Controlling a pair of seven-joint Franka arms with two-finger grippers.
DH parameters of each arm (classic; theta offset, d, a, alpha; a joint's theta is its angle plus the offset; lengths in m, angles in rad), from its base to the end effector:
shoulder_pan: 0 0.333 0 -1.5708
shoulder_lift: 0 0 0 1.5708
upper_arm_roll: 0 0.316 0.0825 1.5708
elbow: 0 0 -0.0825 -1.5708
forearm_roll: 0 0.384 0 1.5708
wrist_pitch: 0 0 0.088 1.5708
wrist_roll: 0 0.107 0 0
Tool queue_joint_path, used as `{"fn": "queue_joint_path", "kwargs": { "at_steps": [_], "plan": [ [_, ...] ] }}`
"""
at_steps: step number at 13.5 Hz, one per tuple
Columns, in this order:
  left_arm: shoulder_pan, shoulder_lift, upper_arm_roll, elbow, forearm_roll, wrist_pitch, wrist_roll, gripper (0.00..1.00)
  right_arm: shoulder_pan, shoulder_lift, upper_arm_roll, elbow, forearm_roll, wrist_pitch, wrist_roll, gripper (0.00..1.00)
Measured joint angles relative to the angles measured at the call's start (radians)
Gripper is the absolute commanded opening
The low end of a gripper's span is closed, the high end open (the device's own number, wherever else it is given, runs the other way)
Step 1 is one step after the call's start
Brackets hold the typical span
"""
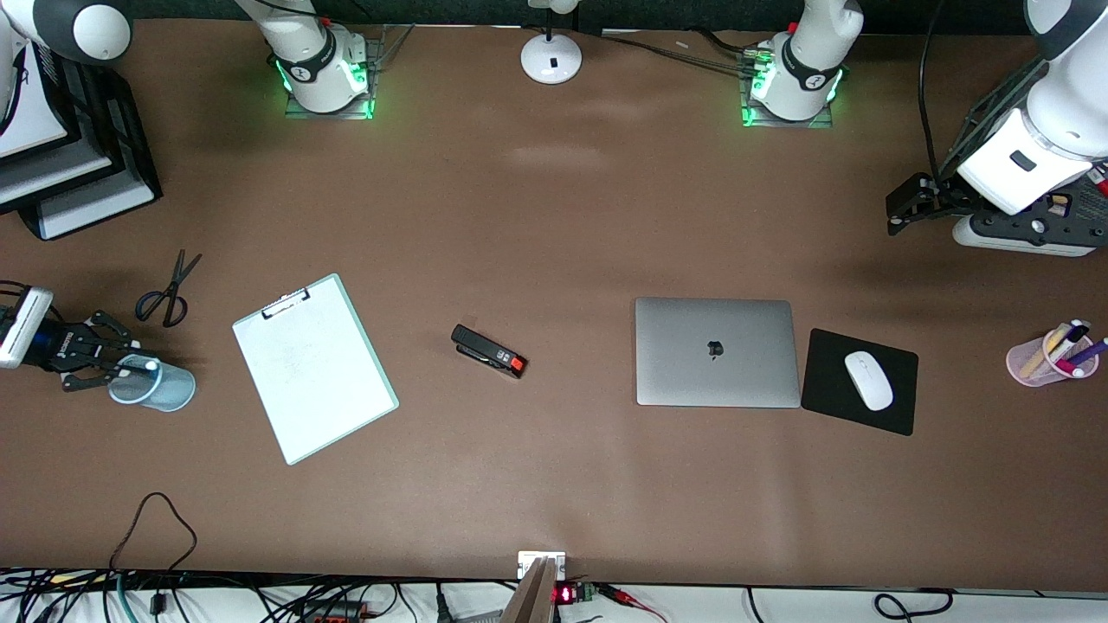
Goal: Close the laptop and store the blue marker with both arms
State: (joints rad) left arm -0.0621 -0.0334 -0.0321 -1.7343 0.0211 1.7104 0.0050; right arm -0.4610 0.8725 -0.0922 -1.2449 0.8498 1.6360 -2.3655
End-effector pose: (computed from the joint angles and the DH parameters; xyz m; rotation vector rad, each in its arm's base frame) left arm 0.5501 -0.0502 0.5774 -3.1159 0.1591 -0.0163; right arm 0.6525 -0.2943 0.2340 -1.7562 -1.7285 -0.9005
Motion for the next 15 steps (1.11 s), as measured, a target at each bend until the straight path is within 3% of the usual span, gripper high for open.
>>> {"fn": "queue_joint_path", "kwargs": {
  "at_steps": [7, 15],
  "plan": [
    [0.000, 0.000, 0.000, 0.000, 0.000, -0.004, 0.000, 1.00, -0.015, -0.006, -0.002, 0.062, -0.009, -0.099, 0.169, 1.00],
    [0.000, 0.000, 0.000, 0.000, 0.000, -0.031, 0.000, 1.00, 0.053, -0.084, 0.005, 0.235, -0.128, -0.249, 0.546, 1.00]
  ]
}}
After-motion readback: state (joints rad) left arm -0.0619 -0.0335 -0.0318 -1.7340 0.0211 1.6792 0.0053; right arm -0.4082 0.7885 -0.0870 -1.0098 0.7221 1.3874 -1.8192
